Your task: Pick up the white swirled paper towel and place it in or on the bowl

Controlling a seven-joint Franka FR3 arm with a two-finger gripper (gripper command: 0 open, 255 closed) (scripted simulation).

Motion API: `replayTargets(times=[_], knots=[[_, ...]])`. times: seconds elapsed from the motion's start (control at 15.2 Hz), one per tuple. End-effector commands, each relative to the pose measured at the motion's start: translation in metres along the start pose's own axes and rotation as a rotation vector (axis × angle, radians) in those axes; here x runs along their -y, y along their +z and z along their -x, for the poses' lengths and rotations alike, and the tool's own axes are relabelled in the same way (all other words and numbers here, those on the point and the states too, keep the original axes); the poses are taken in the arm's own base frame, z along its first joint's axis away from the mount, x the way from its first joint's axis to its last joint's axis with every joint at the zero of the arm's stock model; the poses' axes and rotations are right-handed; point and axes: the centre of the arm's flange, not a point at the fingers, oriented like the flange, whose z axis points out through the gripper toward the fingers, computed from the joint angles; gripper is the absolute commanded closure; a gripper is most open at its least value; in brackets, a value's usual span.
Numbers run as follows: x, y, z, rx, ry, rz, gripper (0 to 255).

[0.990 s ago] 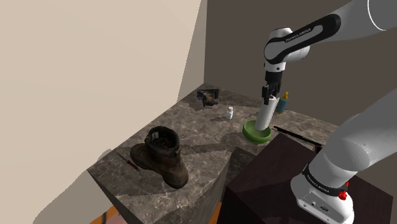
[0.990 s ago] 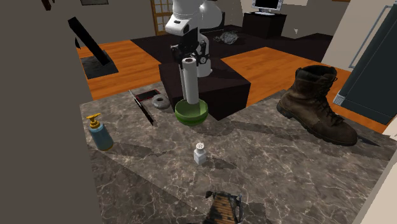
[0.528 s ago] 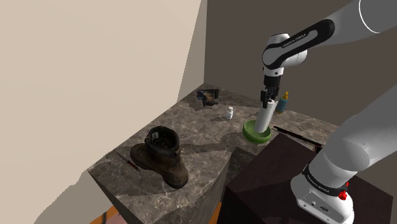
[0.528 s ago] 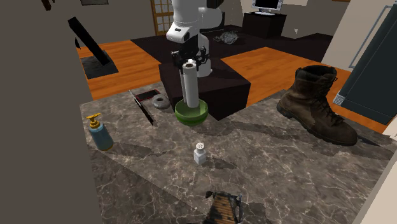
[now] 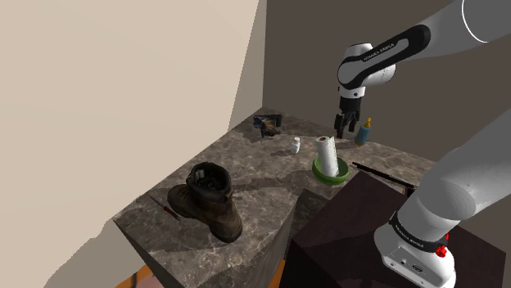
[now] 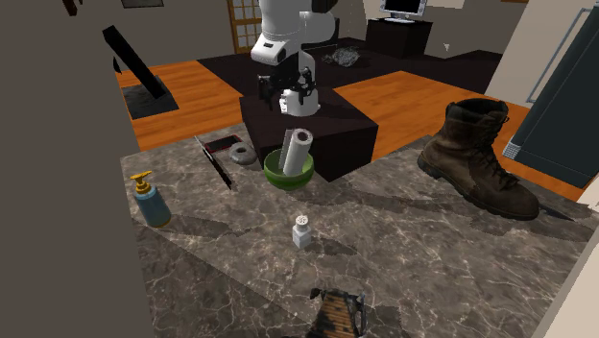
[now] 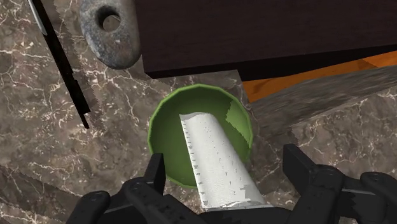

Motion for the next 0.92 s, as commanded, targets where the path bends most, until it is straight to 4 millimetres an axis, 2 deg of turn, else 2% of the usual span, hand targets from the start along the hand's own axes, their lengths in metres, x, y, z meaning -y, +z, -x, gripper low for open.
replayTargets(times=[0.0,0.07,0.33,0.86], knots=[[0.000,0.000,0.000,0.000,0.000,0.000,0],[0.000,0.000,0.000,0.000,0.000,0.000,0],[0.000,-0.050,0.000,0.000,0.000,0.000,0],[0.000,-0.050,0.000,0.000,0.000,0.000,0]])
